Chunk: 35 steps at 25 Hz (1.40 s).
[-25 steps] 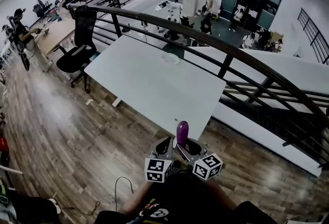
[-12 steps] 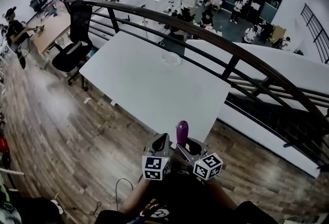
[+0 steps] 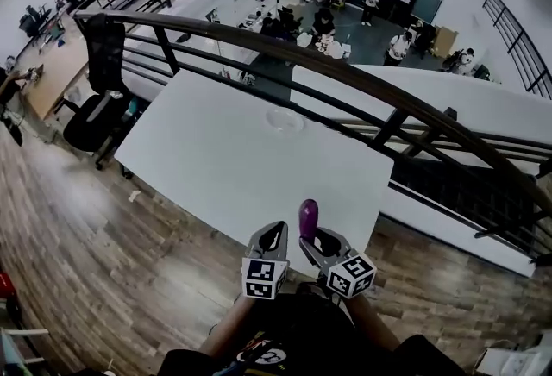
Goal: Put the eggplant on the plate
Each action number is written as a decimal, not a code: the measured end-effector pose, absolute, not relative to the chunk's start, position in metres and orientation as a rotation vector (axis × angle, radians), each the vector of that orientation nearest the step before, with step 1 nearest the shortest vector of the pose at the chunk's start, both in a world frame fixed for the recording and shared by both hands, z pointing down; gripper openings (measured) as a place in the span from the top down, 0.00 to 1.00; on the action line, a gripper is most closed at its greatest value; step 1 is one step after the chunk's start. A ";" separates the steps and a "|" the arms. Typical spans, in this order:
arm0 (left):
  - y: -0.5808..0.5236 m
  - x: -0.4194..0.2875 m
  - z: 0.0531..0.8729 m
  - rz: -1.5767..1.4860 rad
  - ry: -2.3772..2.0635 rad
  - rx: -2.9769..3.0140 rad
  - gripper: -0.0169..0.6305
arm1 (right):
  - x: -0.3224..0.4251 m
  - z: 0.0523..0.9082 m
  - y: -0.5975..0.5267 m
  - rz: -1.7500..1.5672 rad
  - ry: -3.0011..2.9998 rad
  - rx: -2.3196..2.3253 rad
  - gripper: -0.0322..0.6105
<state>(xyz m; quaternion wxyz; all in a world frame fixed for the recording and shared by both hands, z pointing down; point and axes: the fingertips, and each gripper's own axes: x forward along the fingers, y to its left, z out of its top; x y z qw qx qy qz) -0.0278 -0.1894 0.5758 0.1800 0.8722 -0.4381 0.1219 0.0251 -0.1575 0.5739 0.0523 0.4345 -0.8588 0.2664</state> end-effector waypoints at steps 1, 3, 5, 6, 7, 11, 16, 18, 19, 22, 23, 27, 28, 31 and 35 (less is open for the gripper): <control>-0.203 -0.032 0.579 0.354 -1.219 2.474 0.97 | 0.022 0.577 -0.172 0.803 -2.596 1.339 0.68; -0.228 -0.041 0.588 0.382 -1.179 2.482 0.97 | 0.016 0.582 -0.198 0.780 -2.562 1.362 0.68; -0.252 -0.051 0.599 0.404 -1.146 2.473 0.97 | 0.011 0.586 -0.220 0.739 -2.534 1.357 0.68; -0.265 -0.055 0.604 0.415 -1.136 2.467 0.97 | 0.009 0.589 -0.232 0.715 -2.521 1.347 0.68; -0.279 -0.058 0.610 0.426 -1.130 2.462 0.97 | 0.008 0.594 -0.245 0.687 -2.507 1.334 0.68; -0.326 -0.060 0.630 0.459 -1.120 2.440 0.97 | 0.020 0.632 -0.300 0.524 -2.399 1.243 0.68; -0.363 -0.065 0.646 0.499 -1.166 2.383 0.97 | 0.046 0.699 -0.402 0.399 -2.237 1.087 0.68; -0.372 -0.064 0.657 0.510 -1.173 2.361 0.97 | 0.053 0.728 -0.449 0.344 -2.157 1.031 0.68; -0.377 -0.063 0.664 0.518 -1.174 2.352 0.97 | 0.056 0.743 -0.472 0.322 -2.115 1.005 0.68; -0.388 -0.058 0.680 0.529 -1.185 2.318 0.97 | 0.060 0.778 -0.531 0.277 -1.984 0.916 0.68; -0.391 -0.056 0.682 0.523 -1.188 2.311 0.97 | 0.061 0.788 -0.548 0.264 -1.944 0.889 0.68; -0.392 -0.062 0.683 0.524 -1.193 2.288 0.97 | 0.065 0.822 -0.604 0.205 -1.794 0.798 0.68; -0.387 -0.066 0.684 0.529 -1.196 2.270 0.97 | 0.065 0.827 -0.612 0.181 -1.763 0.767 0.68; -0.373 -0.081 0.687 0.539 -1.223 2.222 0.97 | 0.064 0.836 -0.624 0.182 -1.731 0.707 0.68; -0.352 -0.100 0.695 0.540 -1.244 2.172 0.97 | 0.057 0.843 -0.625 0.249 -1.784 0.755 0.62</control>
